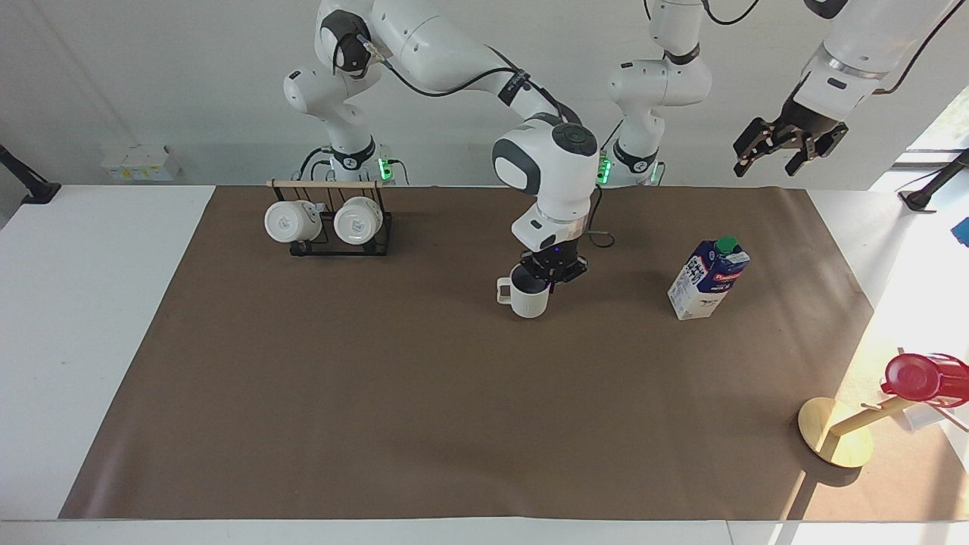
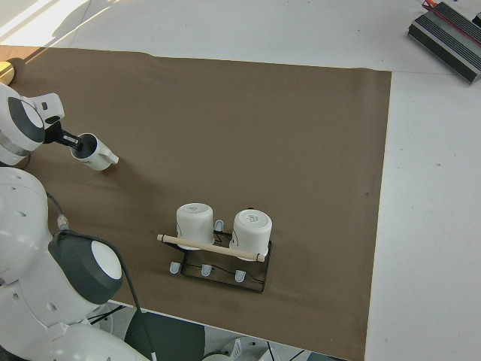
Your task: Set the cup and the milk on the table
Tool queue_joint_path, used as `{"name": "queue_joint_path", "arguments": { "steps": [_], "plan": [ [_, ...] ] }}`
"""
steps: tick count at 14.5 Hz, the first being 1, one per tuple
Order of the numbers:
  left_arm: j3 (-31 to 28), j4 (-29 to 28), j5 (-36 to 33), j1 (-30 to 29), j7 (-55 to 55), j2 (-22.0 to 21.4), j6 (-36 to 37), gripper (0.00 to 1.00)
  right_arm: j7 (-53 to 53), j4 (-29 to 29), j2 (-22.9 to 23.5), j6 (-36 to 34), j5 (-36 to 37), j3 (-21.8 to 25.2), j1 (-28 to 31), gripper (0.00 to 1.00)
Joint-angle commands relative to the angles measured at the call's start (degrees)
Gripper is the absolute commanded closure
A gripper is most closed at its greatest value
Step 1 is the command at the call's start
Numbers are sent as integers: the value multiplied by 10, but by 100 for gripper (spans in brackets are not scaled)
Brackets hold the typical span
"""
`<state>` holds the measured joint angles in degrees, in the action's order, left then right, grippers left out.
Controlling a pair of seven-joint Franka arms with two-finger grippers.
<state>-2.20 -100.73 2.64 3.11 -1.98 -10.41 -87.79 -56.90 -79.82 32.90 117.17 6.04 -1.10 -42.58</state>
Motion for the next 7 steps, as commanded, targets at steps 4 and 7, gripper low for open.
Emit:
{"name": "queue_joint_path", "arguments": {
  "steps": [4,7],
  "plan": [
    [11,-122,-10,3,-1,-21,-127,0,-16,-22,-1,-1,4,0,6,90],
    [11,-149,-15,21,5,-18,-175,0,-17,-41,-8,16,3,0,7,81]
  ]
}}
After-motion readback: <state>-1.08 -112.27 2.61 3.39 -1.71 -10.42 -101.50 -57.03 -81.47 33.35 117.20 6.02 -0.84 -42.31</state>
